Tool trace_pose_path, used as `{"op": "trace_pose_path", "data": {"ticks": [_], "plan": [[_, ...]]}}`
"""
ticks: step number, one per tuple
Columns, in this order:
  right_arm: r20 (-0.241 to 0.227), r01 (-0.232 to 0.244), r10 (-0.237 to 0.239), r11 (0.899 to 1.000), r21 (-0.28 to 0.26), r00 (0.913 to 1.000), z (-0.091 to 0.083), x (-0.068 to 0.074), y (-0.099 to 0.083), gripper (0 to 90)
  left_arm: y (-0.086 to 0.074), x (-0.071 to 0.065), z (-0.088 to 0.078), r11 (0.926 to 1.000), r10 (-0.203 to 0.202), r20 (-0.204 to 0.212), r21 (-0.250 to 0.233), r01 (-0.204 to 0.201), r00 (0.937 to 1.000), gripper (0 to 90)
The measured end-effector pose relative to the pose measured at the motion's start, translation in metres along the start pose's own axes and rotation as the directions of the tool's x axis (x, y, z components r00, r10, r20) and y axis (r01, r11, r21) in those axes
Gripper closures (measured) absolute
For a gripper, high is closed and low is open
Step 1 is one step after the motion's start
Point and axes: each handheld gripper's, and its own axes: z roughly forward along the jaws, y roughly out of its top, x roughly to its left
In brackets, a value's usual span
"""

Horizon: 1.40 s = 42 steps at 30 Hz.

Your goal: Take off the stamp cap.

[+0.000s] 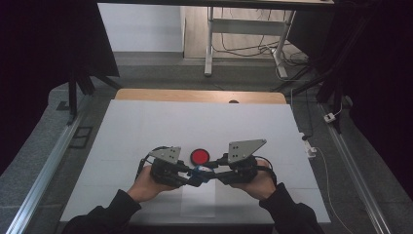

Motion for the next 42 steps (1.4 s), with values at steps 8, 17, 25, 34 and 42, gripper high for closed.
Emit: {"op": "trace_pose_path", "data": {"ticks": [8,17,25,34,42], "plan": [[0.028,0.008,-0.008,1.000,-0.017,0.9996,-0.002,0.001,0.000,70.9,-0.002,0.002,-0.004,0.9999,-0.012,-0.012,-0.011,0.012,0.9998,68.9],[0.040,-0.021,0.022,1.000,-0.012,0.9990,-0.003,-0.002,-0.002,70.9,-0.001,-0.001,-0.004,0.9998,0.013,-0.057,0.014,-0.012,0.9983,68.8],[0.059,-0.047,0.049,0.998,-0.030,0.9970,-0.006,-0.004,-0.002,70.8,-0.001,-0.004,-0.001,0.9985,0.029,-0.103,0.049,-0.024,0.9942,68.6],[0.085,-0.081,0.084,0.996,-0.041,0.9928,-0.008,-0.005,-0.003,70.7,-0.002,-0.008,-0.003,0.9972,0.031,-0.155,0.073,-0.020,0.9874,68.5],[0.099,-0.106,0.109,0.994,-0.037,0.9890,-0.010,-0.005,-0.005,70.6,-0.003,-0.012,-0.009,0.9952,0.010,-0.216,0.097,0.011,0.9764,68.5]]}}
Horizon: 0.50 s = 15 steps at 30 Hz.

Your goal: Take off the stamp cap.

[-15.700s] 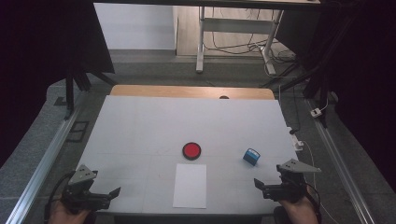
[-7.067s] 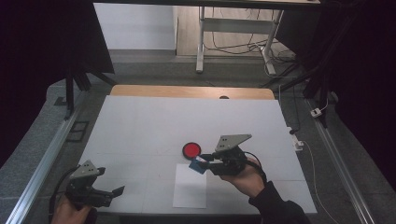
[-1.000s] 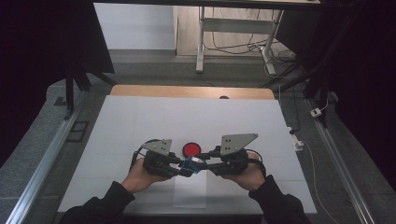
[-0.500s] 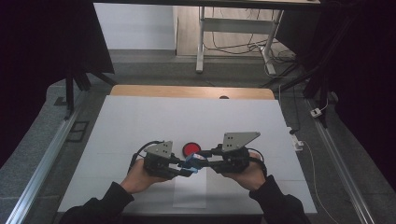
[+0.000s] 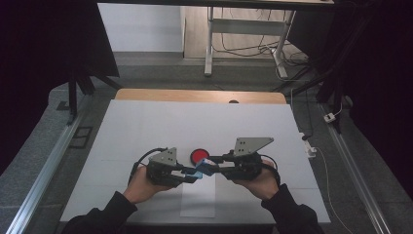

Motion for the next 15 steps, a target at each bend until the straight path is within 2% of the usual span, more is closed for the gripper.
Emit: {"op": "trace_pose_path", "data": {"ticks": [3,6,9,12,15], "plan": [[0.004,-0.009,0.009,1.000,0.001,1.0000,0.000,0.000,0.000,70.6,0.000,-0.002,-0.003,0.9998,-0.001,-0.028,0.018,0.001,0.9996,68.4],[0.008,-0.018,0.018,1.000,0.006,0.9998,-0.001,0.000,-0.001,70.6,-0.001,-0.003,-0.006,0.9990,-0.023,-0.046,0.037,0.025,0.9987,68.4],[0.014,-0.022,0.022,1.000,0.012,0.9997,-0.001,0.000,-0.002,70.5,-0.003,-0.006,-0.010,0.9985,-0.027,-0.066,0.045,0.030,0.9975,68.5],[0.018,-0.028,0.028,1.000,0.012,0.9994,-0.002,-0.001,-0.002,70.5,-0.005,-0.008,-0.015,0.9977,-0.038,-0.099,0.052,0.044,0.9943,68.4],[0.020,-0.023,0.023,1.000,0.013,0.9995,-0.003,0.000,-0.003,70.5,-0.009,-0.009,-0.021,0.9961,-0.073,-0.121,0.040,0.079,0.9899,68.4]]}}
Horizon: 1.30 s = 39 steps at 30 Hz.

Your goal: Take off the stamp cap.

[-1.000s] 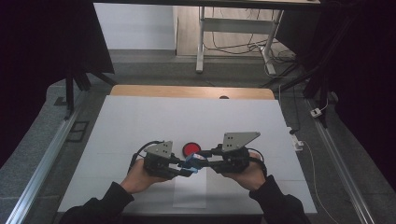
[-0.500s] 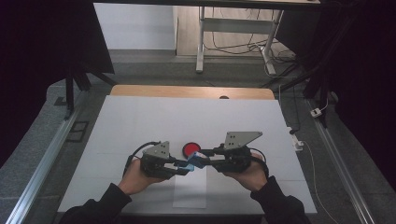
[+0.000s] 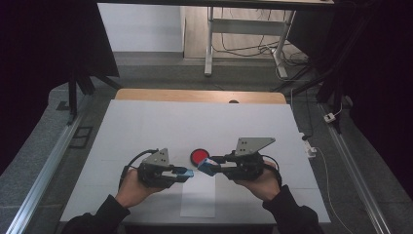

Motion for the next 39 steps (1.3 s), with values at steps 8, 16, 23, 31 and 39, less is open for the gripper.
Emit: {"op": "trace_pose_path", "data": {"ticks": [8,16,23,31,39], "plan": [[0.024,0.016,-0.016,1.000,0.013,0.9996,-0.001,0.002,-0.001,70.5,-0.012,-0.001,-0.020,0.9964,-0.082,-0.046,-0.025,0.081,0.9956,68.4],[0.030,-0.002,0.001,1.000,0.005,0.9995,-0.003,0.001,-0.003,70.5,-0.026,-0.008,-0.037,0.9917,-0.124,-0.073,-0.045,0.121,0.9896,68.3],[0.053,-0.019,0.019,1.000,0.004,0.9984,-0.005,-0.001,-0.005,70.5,-0.039,-0.014,-0.054,0.9887,-0.143,-0.109,-0.060,0.137,0.9836,68.3],[0.063,-0.016,0.016,1.000,0.007,0.9979,-0.006,-0.001,-0.006,70.5,-0.059,-0.020,-0.075,0.9747,-0.214,-0.144,-0.098,0.201,0.9663,68.2],[0.079,-0.035,0.035,0.999,0.003,0.9962,-0.006,-0.003,-0.007,70.5,-0.078,-0.025,-0.093,0.9612,-0.268,-0.186,-0.116,0.250,0.9451,68.3]]}}
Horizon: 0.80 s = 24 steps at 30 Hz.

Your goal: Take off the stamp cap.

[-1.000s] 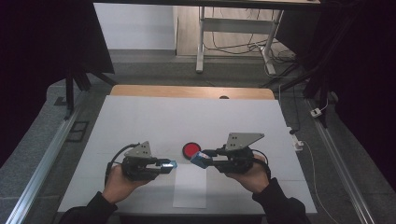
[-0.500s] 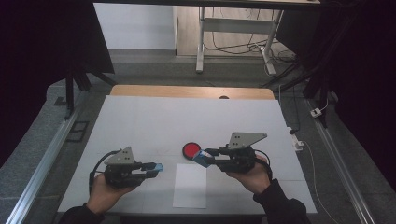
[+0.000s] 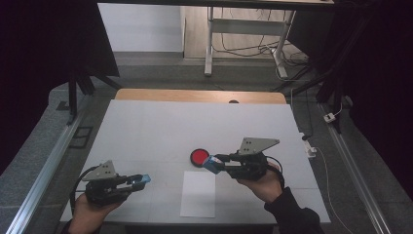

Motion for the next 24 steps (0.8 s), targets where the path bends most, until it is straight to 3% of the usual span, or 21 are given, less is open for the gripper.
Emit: {"op": "trace_pose_path", "data": {"ticks": [11,16,24], "plan": [[0.018,0.000,0.000,1.000,0.011,0.9998,0.001,0.000,-0.001,70.5,-0.014,0.001,-0.013,0.9994,-0.028,-0.053,0.018,0.029,0.9982,68.2],[0.022,-0.001,0.001,1.000,0.018,0.9997,0.000,-0.001,-0.002,70.5,-0.018,0.001,-0.015,0.9982,-0.053,-0.064,0.026,0.054,0.9966,68.2],[0.032,-0.002,0.001,1.000,0.026,0.9995,0.001,-0.001,-0.003,70.5,-0.020,0.000,-0.014,0.9966,-0.057,-0.094,0.054,0.062,0.9939,68.2]]}}
